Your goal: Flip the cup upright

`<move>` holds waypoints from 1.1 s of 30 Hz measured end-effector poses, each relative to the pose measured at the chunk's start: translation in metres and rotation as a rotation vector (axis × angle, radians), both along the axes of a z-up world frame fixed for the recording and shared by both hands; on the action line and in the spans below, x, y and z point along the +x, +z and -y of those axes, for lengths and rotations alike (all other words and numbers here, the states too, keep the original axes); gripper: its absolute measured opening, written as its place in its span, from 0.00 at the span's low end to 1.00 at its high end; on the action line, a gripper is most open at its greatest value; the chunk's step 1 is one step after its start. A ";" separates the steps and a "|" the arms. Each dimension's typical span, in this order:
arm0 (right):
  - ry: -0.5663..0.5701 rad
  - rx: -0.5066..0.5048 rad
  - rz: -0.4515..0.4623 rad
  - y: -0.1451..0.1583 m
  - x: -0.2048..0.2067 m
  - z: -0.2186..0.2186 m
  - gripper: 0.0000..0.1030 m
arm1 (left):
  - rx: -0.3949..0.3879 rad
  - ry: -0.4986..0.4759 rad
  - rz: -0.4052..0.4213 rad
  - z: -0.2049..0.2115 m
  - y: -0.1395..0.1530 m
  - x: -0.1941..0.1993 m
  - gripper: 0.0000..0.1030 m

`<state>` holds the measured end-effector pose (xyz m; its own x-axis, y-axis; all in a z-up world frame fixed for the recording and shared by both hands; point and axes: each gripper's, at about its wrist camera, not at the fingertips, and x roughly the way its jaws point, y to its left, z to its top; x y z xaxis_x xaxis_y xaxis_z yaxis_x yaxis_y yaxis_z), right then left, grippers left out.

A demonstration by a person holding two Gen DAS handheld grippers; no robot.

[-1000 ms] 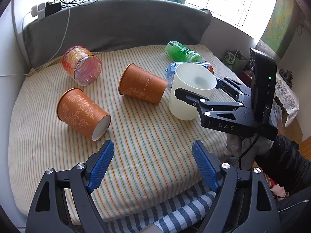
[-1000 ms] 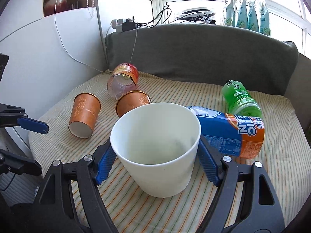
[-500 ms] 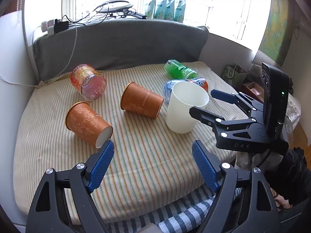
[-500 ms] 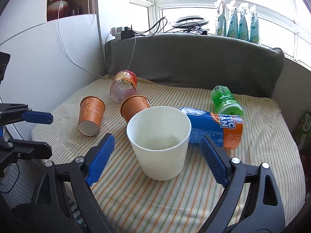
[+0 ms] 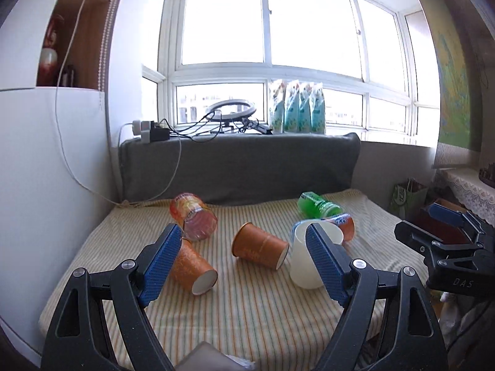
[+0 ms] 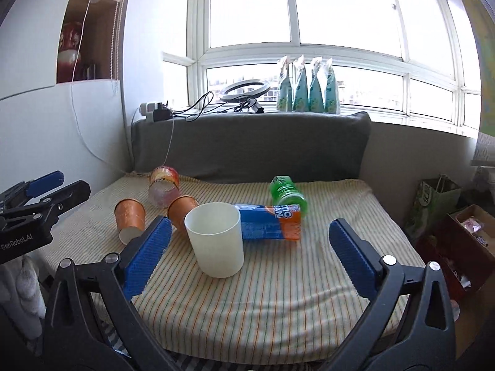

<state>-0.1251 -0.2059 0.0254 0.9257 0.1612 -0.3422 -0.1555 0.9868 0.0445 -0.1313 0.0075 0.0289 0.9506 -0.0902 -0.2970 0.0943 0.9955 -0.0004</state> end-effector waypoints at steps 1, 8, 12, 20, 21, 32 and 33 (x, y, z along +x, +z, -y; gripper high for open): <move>-0.016 0.015 0.006 0.001 -0.003 0.004 1.00 | -0.004 0.004 0.004 0.000 0.000 0.000 0.82; -0.078 0.013 0.038 -0.001 -0.013 0.015 1.00 | -0.004 -0.011 0.011 0.002 -0.002 -0.007 0.83; -0.087 0.012 0.041 -0.002 -0.014 0.015 1.00 | -0.006 -0.011 0.014 0.004 -0.002 -0.010 0.83; -0.104 0.031 0.048 -0.001 -0.014 0.017 1.00 | -0.001 -0.017 0.003 0.006 -0.003 -0.009 0.83; -0.106 0.031 0.048 -0.001 -0.014 0.018 1.00 | -0.002 -0.019 0.001 0.006 -0.003 -0.009 0.83; -0.111 0.025 0.044 -0.003 -0.014 0.019 1.00 | -0.006 -0.017 0.004 0.007 -0.003 -0.012 0.83; -0.111 0.027 0.042 -0.003 -0.014 0.019 1.00 | -0.006 -0.016 0.005 0.006 -0.003 -0.012 0.83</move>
